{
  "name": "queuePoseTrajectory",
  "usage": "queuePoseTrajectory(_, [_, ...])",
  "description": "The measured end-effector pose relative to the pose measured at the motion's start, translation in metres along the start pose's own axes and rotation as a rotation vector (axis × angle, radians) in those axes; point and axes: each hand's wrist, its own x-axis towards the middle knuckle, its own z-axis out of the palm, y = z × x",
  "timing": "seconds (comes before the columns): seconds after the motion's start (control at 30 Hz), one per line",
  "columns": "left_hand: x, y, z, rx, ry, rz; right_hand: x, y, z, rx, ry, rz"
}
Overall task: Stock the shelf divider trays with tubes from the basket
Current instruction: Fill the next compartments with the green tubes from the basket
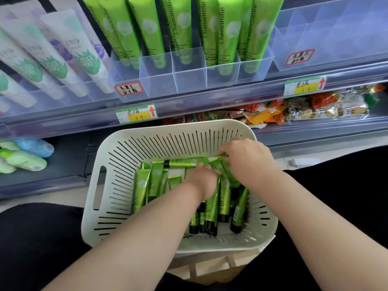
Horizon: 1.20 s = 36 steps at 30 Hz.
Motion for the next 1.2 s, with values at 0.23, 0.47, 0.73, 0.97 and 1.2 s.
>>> queuePoseTrajectory(0.23, [0.002, -0.016, 0.001, 0.080, -0.014, 0.108, 0.004, -0.004, -0.002, 0.052, 0.031, -0.031])
queuePoseTrajectory(0.47, [0.004, -0.020, 0.016, -0.199, -0.017, 0.059, 0.000, -0.005, -0.004, 0.074, 0.042, -0.043])
queuePoseTrajectory(0.73, [-0.004, -0.039, 0.001, -0.139, -0.006, 0.014, 0.002, -0.004, 0.000, 0.018, 0.071, -0.054])
queuePoseTrajectory(0.97, [-0.043, -0.048, 0.004, -0.494, 0.011, -0.085, -0.001, -0.020, -0.004, -0.009, 0.099, -0.124])
queuePoseTrajectory(1.2, [-0.094, -0.076, -0.071, -0.525, 0.552, -0.065, -0.009, -0.036, -0.040, -0.017, 0.260, -0.127])
